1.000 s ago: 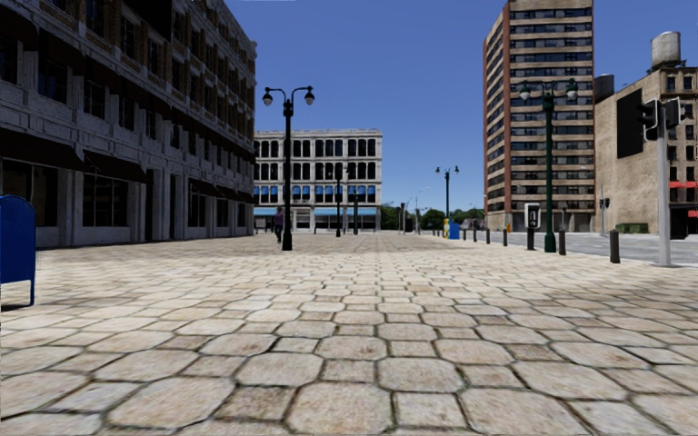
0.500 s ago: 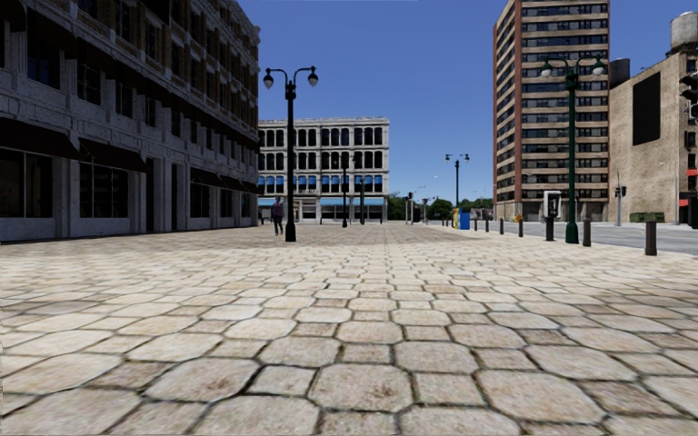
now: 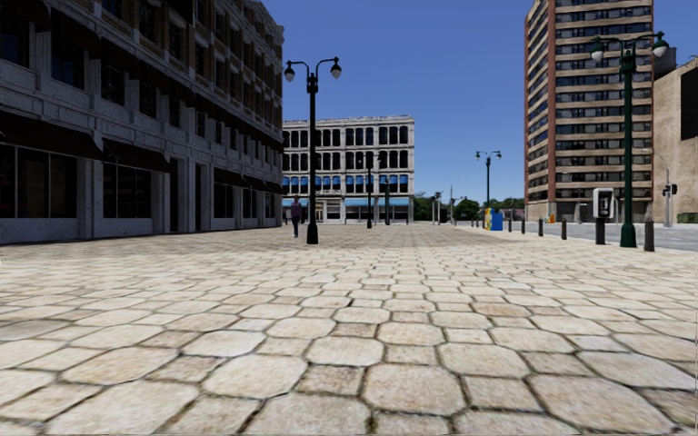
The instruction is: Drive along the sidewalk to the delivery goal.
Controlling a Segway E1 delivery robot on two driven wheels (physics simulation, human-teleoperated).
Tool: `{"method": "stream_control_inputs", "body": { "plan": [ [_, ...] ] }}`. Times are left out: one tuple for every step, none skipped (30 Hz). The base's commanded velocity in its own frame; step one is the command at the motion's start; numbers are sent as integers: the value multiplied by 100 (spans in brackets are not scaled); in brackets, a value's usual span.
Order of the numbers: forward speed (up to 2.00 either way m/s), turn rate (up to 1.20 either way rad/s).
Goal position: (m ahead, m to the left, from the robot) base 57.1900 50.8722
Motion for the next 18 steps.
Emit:
{"method": "stream_control_inputs", "body": {
  "plan": [
    [176,29],
    [177,29],
    [177,29],
    [177,29],
    [177,29],
    [178,30],
    [178,35],
    [179,37],
    [180,39],
    [180,39],
    [180,40],
    [181,42],
    [181,44],
    [181,44],
    [181,46],
    [181,48],
    [181,50],
    [181,50]
  ]
}}
